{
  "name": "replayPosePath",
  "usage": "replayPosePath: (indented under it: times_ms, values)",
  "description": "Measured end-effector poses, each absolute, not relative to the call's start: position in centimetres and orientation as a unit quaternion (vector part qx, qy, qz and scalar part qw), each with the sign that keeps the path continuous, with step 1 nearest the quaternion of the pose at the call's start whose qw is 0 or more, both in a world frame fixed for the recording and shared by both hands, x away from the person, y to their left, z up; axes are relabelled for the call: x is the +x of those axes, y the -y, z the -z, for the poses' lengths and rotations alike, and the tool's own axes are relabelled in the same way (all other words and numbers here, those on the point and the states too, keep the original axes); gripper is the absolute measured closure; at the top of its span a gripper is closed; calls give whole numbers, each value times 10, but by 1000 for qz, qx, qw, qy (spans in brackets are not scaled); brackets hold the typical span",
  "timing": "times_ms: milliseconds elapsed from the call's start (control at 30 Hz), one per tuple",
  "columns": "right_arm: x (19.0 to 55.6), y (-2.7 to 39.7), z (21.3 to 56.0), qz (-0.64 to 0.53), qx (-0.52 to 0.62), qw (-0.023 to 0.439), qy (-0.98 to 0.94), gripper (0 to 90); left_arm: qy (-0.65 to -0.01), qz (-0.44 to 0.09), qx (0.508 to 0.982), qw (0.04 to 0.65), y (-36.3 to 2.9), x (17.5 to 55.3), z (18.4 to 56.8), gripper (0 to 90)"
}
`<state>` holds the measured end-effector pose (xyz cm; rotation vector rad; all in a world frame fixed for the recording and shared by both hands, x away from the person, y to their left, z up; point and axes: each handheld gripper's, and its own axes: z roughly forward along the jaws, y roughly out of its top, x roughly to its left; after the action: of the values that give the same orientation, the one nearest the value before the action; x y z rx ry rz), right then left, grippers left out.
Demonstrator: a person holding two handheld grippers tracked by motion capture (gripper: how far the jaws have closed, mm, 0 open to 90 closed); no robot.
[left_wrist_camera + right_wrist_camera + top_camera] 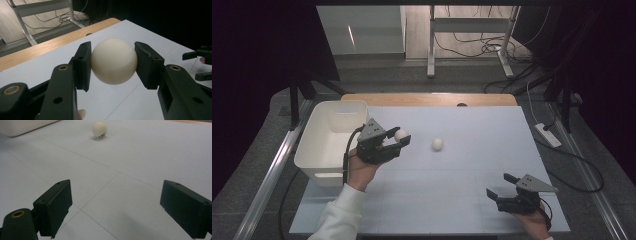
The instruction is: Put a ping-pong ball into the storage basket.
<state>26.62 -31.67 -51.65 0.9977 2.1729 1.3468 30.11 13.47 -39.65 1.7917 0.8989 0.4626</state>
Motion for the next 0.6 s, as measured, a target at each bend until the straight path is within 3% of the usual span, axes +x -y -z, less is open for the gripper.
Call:
replayPosePath:
  times_ms: [600]
  values:
    - [266, 317, 516, -480, 357, 197, -777, 105, -395, -207, 725, 525, -155, 302, 389, 507]
